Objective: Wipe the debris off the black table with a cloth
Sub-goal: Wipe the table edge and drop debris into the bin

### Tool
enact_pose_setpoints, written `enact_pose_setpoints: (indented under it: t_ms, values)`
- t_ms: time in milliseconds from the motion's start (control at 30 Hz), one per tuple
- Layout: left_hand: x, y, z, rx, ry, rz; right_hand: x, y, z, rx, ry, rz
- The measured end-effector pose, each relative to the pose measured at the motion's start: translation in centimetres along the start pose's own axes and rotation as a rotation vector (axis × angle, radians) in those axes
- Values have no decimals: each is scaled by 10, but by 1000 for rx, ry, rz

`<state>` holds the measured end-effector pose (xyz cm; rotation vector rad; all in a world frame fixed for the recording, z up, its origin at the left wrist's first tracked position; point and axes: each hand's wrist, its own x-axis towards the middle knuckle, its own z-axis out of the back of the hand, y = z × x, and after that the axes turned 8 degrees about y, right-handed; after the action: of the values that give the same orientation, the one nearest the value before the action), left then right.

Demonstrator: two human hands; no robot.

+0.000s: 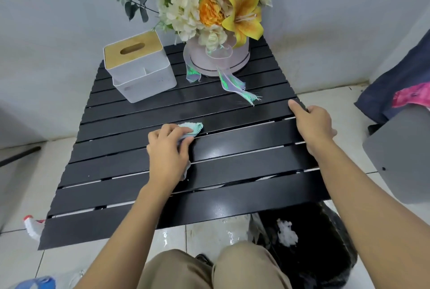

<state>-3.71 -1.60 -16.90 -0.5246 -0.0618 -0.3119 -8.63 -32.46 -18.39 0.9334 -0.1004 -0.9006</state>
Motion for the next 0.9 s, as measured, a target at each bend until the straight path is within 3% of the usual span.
enact_pose_setpoints:
  t_ms: [133, 233, 333, 467, 700, 800, 900]
  values:
    - [-2, -23, -13, 21, 37, -241, -1, 3, -1, -11, -52, 10]
    - [-4, -29, -17, 116, 61, -307, -4, 5, 0, 7, -57, 11]
    - [-3, -3, 0, 125, 31, -220, -4, 4, 0, 1, -60, 17]
    - [-9, 36, 33, -203, 51, -1, -4, 5, 0, -27, -73, 28]
    - [-21, -5, -11, 97, -118, 149, -1, 4, 0, 3, -26, 4]
    - [-33, -33, -25, 138, -48, -28, 2, 1, 0, 38, 51, -13]
    - [-35, -54, -23, -94, 240, -283, 3, -5, 4, 147, 132, 37]
